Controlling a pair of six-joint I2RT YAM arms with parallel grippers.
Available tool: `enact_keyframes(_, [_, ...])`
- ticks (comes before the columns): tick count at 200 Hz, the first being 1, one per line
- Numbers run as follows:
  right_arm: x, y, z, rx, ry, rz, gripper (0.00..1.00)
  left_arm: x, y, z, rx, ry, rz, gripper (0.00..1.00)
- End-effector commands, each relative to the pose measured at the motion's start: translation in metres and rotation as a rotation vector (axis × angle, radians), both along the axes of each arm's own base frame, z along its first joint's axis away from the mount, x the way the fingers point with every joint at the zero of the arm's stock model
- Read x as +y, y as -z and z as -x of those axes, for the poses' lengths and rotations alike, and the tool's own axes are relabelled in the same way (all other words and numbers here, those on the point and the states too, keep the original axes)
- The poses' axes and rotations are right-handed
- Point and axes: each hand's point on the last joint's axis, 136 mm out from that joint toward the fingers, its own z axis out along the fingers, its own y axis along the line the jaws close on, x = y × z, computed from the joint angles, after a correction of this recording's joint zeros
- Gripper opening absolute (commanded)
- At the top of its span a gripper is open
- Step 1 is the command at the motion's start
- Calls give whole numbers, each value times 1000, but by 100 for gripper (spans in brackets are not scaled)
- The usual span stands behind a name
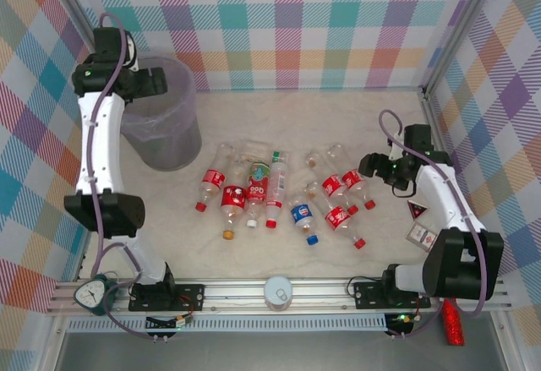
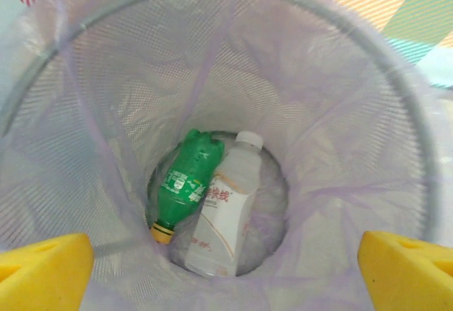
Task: Put the plastic bottles in the bin
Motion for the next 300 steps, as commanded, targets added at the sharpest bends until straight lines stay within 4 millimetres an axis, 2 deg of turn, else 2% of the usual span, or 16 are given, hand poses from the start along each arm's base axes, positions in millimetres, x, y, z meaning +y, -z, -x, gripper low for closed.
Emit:
enact_keyframes(1, [5, 18, 1, 42, -13, 19, 79, -23, -12, 17, -50, 33, 73, 96])
enact_keyframes(16, [8, 23, -1, 30, -23, 5, 78, -43, -14, 28, -84, 64, 95, 95])
enact_keyframes(25, [8, 25, -1, 31, -18, 4, 77, -58, -4, 35, -84, 83, 120, 93])
enact_keyframes(53, [8, 32, -2, 48, -21, 7, 73, -115, 7, 59, -110, 179, 176, 91])
enact_keyframes(90, [11, 34, -4, 57, -26, 15, 70, -192, 34, 89, -90, 298, 260, 90])
enact_keyframes(122, [11, 38, -8, 72, -24, 22, 67, -263, 89, 109, -50, 359, 455, 90])
enact_keyframes(144, [12, 41, -9, 94, -31, 25, 66, -300, 129, 111, 25, 393, 516, 89])
enact_keyframes(165, [17, 43, -9, 102, -45, 27, 66, -320, 154, 111, 79, 411, 506, 89])
enact_keyframes(205, [25, 53, -9, 129, -54, 41, 67, -350, 180, 106, 107, 433, 624, 89])
enact_keyframes(251, [26, 72, -10, 174, -39, 59, 74, -360, 205, 104, 136, 430, 627, 89])
enact_keyframes(300, [27, 90, -15, 200, -27, 62, 75, -378, 222, 99, 171, 439, 682, 89])
